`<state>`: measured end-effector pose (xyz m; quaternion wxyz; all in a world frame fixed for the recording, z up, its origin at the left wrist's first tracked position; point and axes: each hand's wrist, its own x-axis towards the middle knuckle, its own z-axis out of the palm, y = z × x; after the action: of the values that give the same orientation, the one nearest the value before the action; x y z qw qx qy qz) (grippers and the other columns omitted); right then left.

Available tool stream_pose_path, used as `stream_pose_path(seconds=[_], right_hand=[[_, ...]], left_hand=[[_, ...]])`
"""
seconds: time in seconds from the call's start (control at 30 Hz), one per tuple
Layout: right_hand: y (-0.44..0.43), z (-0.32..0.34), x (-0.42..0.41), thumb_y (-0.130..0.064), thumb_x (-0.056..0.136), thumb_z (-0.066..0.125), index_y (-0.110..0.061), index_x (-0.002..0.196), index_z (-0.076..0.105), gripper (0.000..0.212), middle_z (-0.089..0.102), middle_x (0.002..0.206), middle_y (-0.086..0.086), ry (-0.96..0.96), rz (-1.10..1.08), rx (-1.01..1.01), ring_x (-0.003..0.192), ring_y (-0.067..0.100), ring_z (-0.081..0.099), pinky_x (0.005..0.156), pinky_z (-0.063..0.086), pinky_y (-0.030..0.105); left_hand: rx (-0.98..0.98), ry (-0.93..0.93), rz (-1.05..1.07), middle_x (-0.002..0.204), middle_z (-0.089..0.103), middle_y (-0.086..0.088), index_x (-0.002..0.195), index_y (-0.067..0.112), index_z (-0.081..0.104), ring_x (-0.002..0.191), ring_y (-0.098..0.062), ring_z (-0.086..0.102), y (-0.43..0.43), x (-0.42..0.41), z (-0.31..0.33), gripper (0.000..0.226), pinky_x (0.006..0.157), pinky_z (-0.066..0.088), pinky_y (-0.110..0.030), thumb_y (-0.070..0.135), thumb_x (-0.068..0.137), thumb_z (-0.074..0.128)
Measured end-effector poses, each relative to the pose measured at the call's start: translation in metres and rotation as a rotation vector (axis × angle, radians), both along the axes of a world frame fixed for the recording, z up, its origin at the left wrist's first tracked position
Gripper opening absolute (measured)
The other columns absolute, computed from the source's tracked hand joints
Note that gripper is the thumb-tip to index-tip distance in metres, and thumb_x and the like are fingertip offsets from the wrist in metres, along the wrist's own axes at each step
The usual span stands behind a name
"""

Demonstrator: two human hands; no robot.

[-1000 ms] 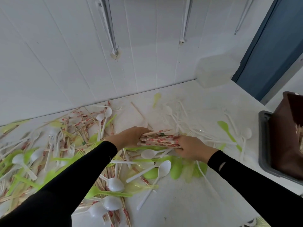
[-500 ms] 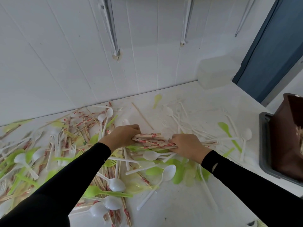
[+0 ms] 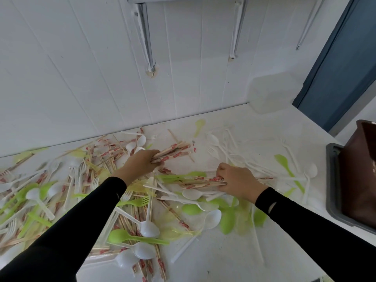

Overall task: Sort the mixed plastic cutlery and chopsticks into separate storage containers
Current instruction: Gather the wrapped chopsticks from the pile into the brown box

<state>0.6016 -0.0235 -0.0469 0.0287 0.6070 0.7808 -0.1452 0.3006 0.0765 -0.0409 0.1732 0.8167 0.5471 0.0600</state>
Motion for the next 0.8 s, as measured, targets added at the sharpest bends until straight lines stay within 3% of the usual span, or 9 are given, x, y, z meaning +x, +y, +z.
stream_pose_path(seconds=[0.17,0.33,0.43,0.53,0.6,0.63,0.7,0.73,0.8], right_hand=[[0.006,0.012,0.007,-0.031,0.089,0.061,-0.024,0.099,0.048,0.019,0.057,0.095,-0.006,0.235,-0.182,0.039,0.089,0.021,0.057,0.068,0.037,0.033],[0.016,0.018,0.016,-0.040,0.085,0.073,-0.017,0.086,0.060,0.027,0.061,0.077,-0.005,0.466,-0.287,0.009,0.071,0.015,0.055,0.063,0.038,0.032],[0.020,0.030,0.019,-0.031,0.081,0.080,-0.012,0.079,0.064,0.024,0.054,0.067,-0.008,0.812,-0.332,-0.076,0.060,0.008,0.048,0.058,0.034,0.023],[0.028,0.043,0.022,-0.016,0.086,0.075,-0.008,0.094,0.068,0.014,0.052,0.058,-0.008,1.128,-0.453,-0.128,0.045,0.005,0.038,0.044,0.032,0.017],[0.037,0.052,0.022,-0.009,0.092,0.065,-0.003,0.101,0.068,0.011,0.047,0.049,-0.008,1.271,-0.507,-0.147,0.039,0.006,0.030,0.039,0.026,0.018],[0.040,0.057,0.020,-0.006,0.094,0.060,-0.003,0.100,0.068,0.010,0.053,0.050,-0.007,1.329,-0.511,-0.158,0.038,0.007,0.027,0.039,0.024,0.019],[0.048,0.063,0.013,-0.004,0.095,0.054,-0.007,0.088,0.058,0.009,0.074,0.079,0.000,1.432,-0.540,-0.150,0.039,0.008,0.027,0.041,0.023,0.021],[0.053,0.064,0.009,-0.006,0.096,0.054,-0.010,0.086,0.051,0.011,0.076,0.093,0.004,1.475,-0.574,-0.124,0.041,0.009,0.027,0.040,0.024,0.021],[0.063,0.067,0.002,-0.016,0.098,0.057,-0.013,0.091,0.049,0.011,0.075,0.098,0.009,1.535,-0.643,-0.064,0.042,0.010,0.029,0.041,0.027,0.020]], left_hand=[[-0.090,0.016,0.003,0.083,0.055,-0.001,0.101,0.007,0.065,0.081,-0.019,0.053,-0.004,-0.014,0.015,0.012,0.068,0.033,-0.027,0.016,0.092,0.065],[-0.249,0.125,-0.075,0.078,0.060,-0.008,0.094,0.005,0.063,0.071,-0.020,0.055,-0.012,-0.020,0.012,0.013,0.058,0.037,-0.026,0.002,0.087,0.052],[-0.291,-0.011,-0.026,0.065,0.052,0.003,0.099,0.012,0.066,0.054,-0.009,0.046,-0.013,-0.014,0.013,0.016,0.049,0.035,-0.018,0.008,0.091,0.052],[-0.168,-0.150,0.042,0.067,0.059,0.008,0.094,0.023,0.067,0.061,-0.010,0.055,-0.011,-0.003,0.010,0.009,0.052,0.037,-0.014,0.029,0.097,0.060],[-0.091,-0.223,0.106,0.073,0.064,0.008,0.096,0.023,0.070,0.071,-0.010,0.060,-0.008,0.005,0.006,0.008,0.057,0.037,-0.009,0.029,0.094,0.065],[-0.078,-0.231,0.113,0.077,0.066,0.005,0.098,0.020,0.072,0.075,-0.012,0.062,-0.006,0.008,0.002,0.011,0.059,0.038,-0.010,0.028,0.093,0.067],[-0.079,-0.148,0.043,0.082,0.071,-0.005,0.098,0.012,0.073,0.079,-0.021,0.066,-0.003,0.013,-0.004,0.017,0.063,0.043,-0.020,0.027,0.092,0.068],[-0.087,-0.076,-0.015,0.086,0.071,-0.008,0.099,0.009,0.073,0.082,-0.024,0.066,-0.003,0.015,-0.006,0.020,0.066,0.045,-0.026,0.027,0.091,0.069],[-0.095,0.023,-0.131,0.092,0.070,-0.009,0.099,0.007,0.071,0.088,-0.026,0.065,-0.002,0.016,-0.010,0.024,0.074,0.047,-0.032,0.030,0.090,0.070]])
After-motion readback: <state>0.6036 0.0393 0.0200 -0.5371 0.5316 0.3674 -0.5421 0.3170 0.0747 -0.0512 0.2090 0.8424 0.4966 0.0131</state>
